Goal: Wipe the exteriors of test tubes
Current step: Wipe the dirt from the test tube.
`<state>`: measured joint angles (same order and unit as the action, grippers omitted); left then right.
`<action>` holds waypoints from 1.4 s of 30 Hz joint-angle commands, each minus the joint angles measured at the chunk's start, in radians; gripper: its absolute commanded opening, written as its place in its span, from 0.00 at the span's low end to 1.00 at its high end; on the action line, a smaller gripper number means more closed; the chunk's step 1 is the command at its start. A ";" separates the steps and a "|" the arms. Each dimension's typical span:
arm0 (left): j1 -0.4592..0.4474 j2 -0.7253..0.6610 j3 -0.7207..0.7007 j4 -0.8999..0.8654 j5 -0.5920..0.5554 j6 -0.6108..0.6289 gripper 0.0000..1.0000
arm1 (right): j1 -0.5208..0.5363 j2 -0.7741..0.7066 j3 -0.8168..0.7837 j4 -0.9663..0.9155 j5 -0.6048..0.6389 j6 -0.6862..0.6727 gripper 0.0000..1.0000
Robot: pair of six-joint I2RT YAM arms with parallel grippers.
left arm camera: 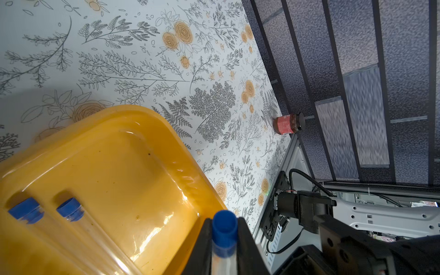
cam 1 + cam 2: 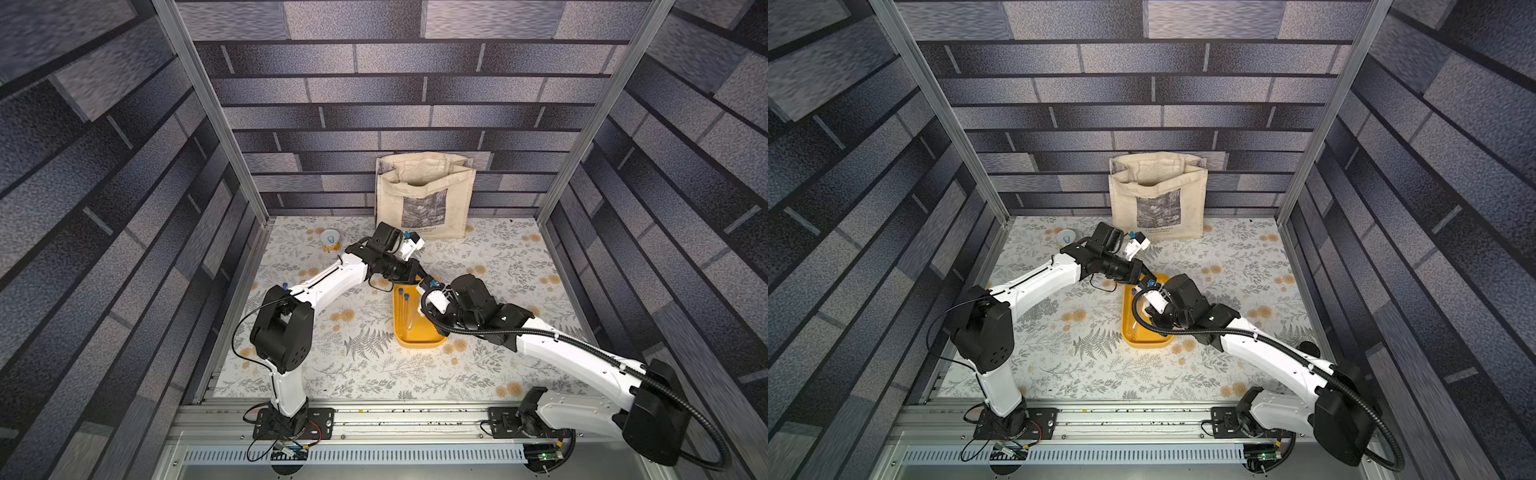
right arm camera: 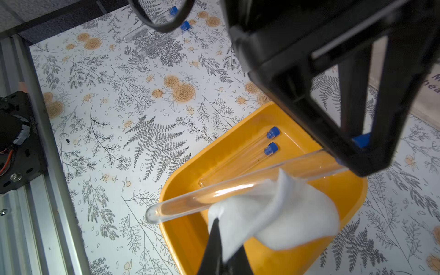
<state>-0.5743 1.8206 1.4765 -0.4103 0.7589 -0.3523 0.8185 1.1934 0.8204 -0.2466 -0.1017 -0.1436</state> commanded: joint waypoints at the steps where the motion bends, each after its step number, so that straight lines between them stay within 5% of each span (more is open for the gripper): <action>1: 0.006 0.013 0.010 -0.002 0.009 -0.010 0.13 | 0.036 -0.012 -0.023 -0.025 0.007 0.002 0.00; 23: 0.018 0.012 -0.007 0.009 0.010 -0.013 0.13 | 0.312 -0.004 -0.058 -0.006 0.079 0.090 0.00; 42: 0.018 -0.004 -0.018 0.004 0.015 -0.010 0.13 | 0.268 0.015 -0.011 -0.068 0.365 0.049 0.00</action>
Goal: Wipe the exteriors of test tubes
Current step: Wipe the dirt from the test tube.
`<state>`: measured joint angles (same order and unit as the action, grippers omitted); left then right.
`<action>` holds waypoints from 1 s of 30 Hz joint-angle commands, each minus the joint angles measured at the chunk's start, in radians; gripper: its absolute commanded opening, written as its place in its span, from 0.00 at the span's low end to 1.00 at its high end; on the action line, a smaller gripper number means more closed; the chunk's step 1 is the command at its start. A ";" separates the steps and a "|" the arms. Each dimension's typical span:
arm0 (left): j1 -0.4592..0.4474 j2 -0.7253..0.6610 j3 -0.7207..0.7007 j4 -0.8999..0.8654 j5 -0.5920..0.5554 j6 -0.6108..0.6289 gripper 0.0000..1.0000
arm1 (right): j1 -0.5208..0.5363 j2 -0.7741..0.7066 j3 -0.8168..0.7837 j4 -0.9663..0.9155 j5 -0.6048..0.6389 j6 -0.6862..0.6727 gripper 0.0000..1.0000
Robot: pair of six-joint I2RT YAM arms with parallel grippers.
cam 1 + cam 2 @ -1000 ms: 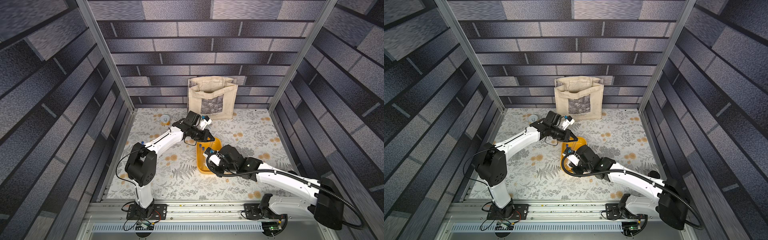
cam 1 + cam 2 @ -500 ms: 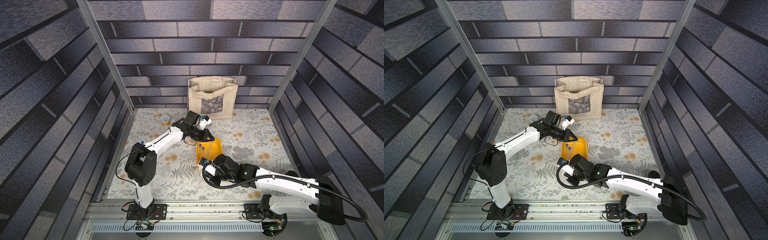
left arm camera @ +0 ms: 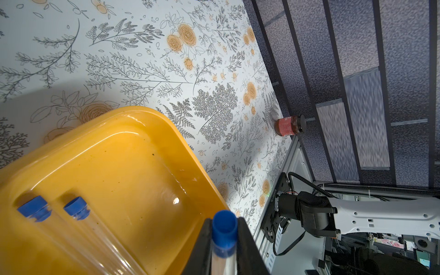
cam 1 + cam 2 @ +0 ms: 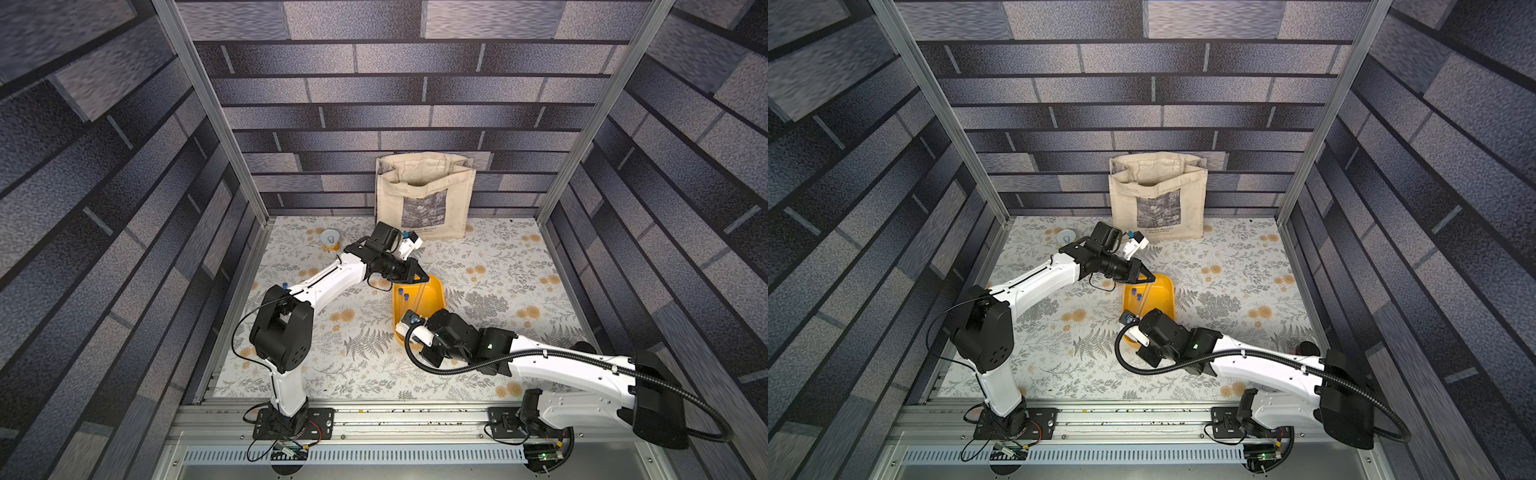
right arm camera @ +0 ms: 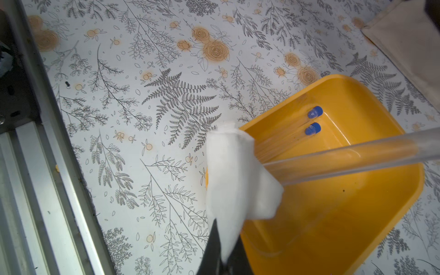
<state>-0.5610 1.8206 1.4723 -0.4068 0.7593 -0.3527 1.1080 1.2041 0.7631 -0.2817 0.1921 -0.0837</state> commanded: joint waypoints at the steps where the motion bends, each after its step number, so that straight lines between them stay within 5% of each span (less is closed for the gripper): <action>1: 0.004 -0.004 -0.012 0.000 0.015 -0.009 0.13 | -0.034 0.007 0.052 -0.041 0.072 -0.013 0.00; 30: 0.006 -0.022 -0.016 -0.007 0.017 -0.006 0.13 | -0.327 0.204 0.291 -0.145 0.032 -0.069 0.00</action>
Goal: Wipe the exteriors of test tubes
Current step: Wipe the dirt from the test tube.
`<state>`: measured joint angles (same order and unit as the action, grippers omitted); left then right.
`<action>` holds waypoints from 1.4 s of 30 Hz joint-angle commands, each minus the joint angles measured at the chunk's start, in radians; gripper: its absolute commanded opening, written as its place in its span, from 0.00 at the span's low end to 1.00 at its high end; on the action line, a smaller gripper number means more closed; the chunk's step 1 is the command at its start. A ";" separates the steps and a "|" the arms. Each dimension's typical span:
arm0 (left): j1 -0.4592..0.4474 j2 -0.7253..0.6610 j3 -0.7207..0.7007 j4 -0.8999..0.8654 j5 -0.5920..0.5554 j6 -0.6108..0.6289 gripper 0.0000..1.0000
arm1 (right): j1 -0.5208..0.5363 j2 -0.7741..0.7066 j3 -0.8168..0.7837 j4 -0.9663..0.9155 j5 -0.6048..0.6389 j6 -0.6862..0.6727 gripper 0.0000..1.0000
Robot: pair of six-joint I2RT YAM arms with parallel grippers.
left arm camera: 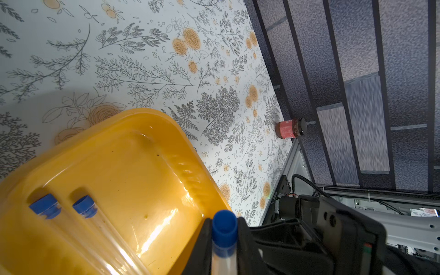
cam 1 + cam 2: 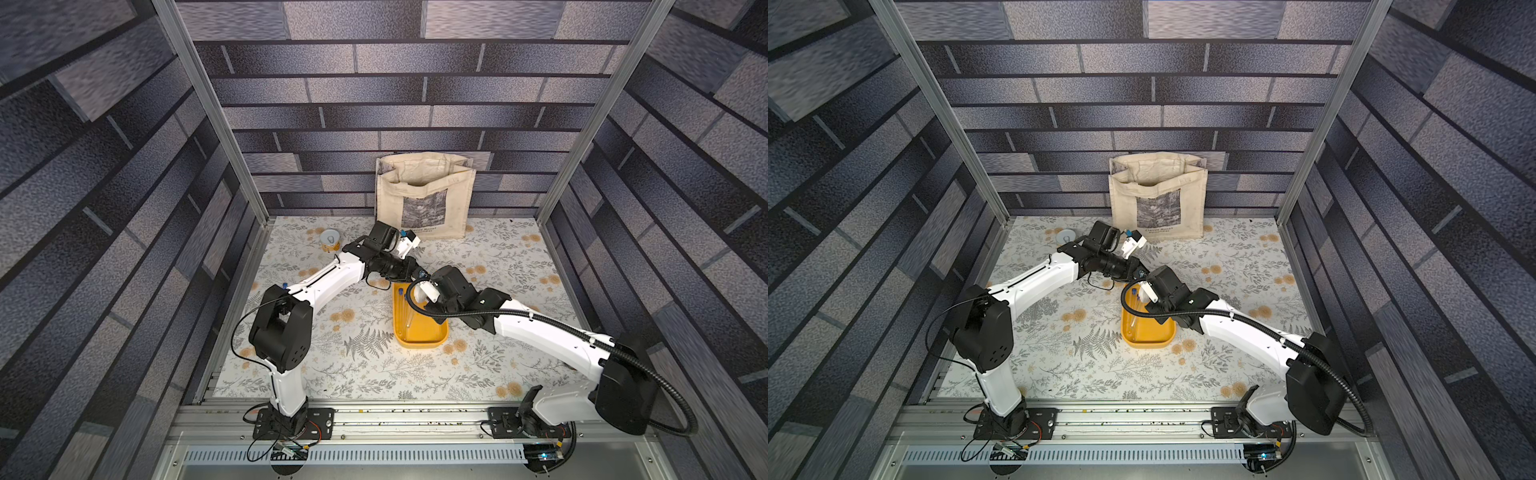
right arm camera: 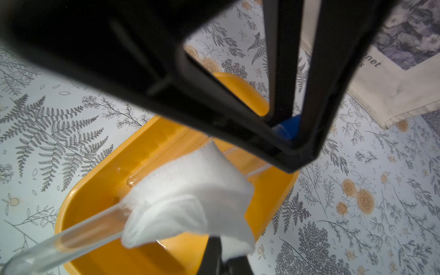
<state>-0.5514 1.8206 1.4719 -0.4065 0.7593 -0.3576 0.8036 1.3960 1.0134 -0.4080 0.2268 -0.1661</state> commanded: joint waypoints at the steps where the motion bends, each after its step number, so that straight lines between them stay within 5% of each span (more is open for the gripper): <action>1: -0.003 -0.022 -0.017 -0.006 0.017 -0.001 0.13 | -0.032 0.016 0.043 -0.023 -0.004 0.017 0.00; 10: 0.001 -0.026 -0.025 -0.005 0.018 -0.001 0.13 | -0.066 0.011 0.062 -0.017 -0.029 0.034 0.00; 24: 0.004 -0.017 -0.019 -0.001 0.017 -0.003 0.13 | -0.060 -0.098 -0.121 0.104 -0.230 0.001 0.00; 42: 0.011 -0.006 -0.020 0.003 0.019 -0.004 0.13 | 0.130 -0.158 -0.285 0.219 -0.251 0.069 0.00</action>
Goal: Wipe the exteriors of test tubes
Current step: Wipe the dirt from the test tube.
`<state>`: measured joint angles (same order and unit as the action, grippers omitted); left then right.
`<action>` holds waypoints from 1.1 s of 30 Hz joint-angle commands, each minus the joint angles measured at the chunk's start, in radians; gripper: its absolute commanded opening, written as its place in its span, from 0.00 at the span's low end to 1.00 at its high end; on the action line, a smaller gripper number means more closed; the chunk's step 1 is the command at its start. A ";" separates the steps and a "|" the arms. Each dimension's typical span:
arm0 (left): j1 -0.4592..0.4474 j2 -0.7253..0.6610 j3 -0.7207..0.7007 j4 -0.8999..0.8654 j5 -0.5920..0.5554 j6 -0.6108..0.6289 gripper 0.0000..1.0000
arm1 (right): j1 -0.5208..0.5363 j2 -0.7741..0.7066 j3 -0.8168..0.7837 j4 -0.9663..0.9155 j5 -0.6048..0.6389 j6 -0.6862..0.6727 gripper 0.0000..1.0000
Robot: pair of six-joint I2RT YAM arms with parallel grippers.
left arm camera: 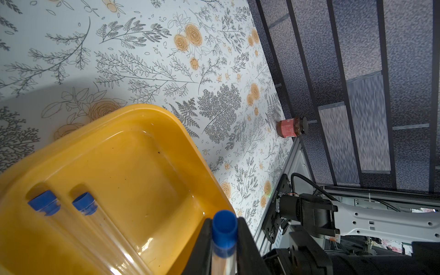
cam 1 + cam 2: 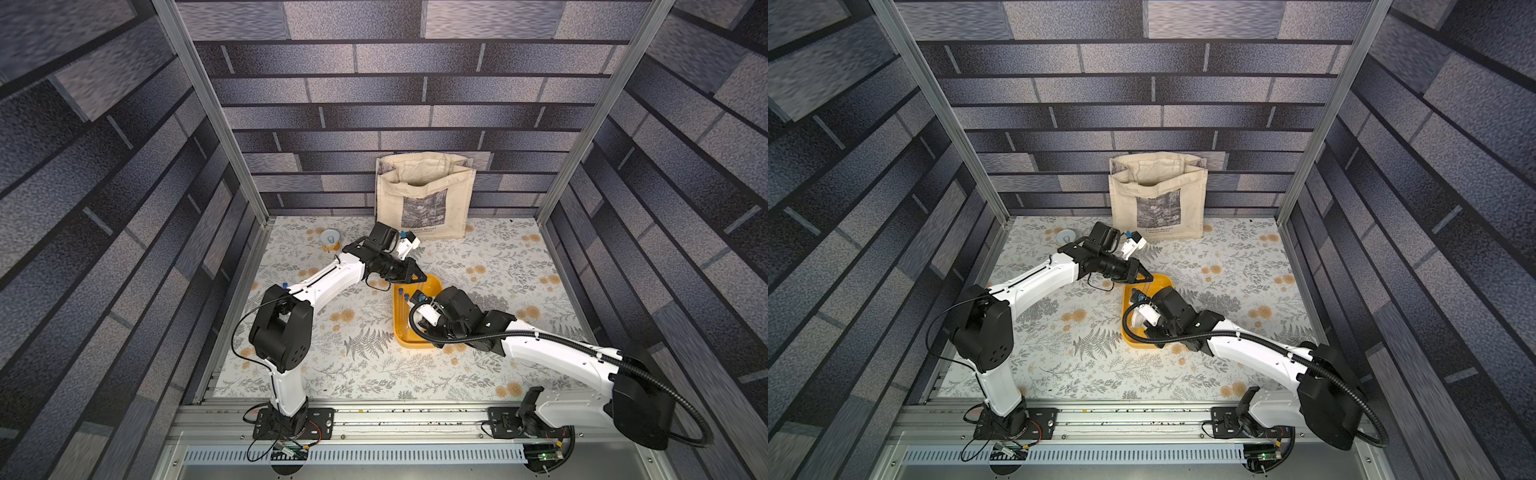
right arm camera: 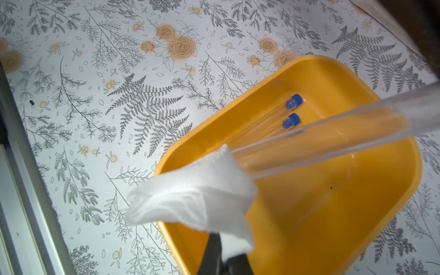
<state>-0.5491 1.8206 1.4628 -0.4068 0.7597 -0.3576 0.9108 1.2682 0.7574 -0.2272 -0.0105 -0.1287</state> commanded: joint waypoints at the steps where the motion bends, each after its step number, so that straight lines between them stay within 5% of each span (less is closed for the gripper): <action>1: 0.008 -0.007 -0.011 0.006 0.018 -0.005 0.13 | 0.028 -0.040 -0.041 0.037 -0.015 0.036 0.00; 15: 0.006 0.014 -0.004 0.016 0.015 -0.016 0.14 | -0.014 -0.210 -0.083 -0.114 0.198 0.112 0.00; 33: -0.012 0.056 -0.016 0.017 -0.079 -0.069 0.16 | -0.156 -0.238 -0.040 -0.202 0.206 0.207 0.00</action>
<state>-0.5529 1.8545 1.4628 -0.3954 0.7231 -0.3988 0.7628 1.0325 0.6792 -0.3996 0.1837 0.0525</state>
